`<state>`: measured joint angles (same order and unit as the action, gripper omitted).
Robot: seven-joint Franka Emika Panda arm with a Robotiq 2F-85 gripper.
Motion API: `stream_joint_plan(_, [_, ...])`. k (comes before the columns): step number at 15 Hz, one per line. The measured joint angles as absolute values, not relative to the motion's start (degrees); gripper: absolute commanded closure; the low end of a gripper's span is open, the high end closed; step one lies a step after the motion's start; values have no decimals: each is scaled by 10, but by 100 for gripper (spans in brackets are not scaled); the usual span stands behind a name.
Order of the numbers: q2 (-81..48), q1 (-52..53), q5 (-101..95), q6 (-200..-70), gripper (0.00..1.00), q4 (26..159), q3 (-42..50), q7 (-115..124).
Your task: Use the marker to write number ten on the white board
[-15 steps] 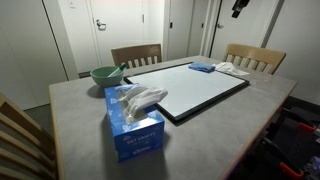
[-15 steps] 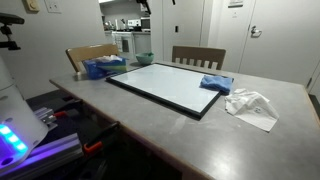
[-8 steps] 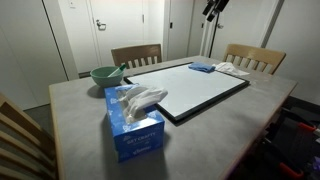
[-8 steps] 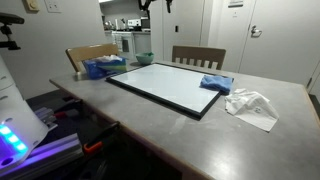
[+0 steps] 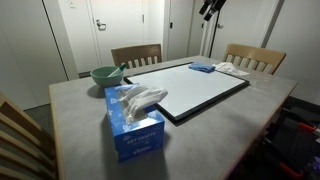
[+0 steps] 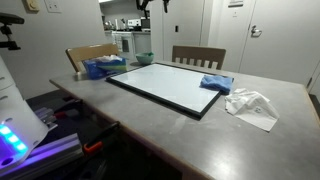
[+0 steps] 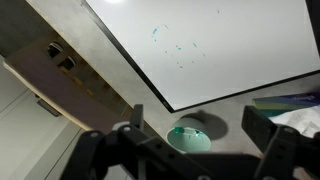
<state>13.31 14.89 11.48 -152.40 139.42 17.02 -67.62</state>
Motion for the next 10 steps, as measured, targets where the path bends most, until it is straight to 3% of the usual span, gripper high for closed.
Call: stream_joint_plan(10, [58, 276, 497, -1483, 0, 1341, 269, -1082])
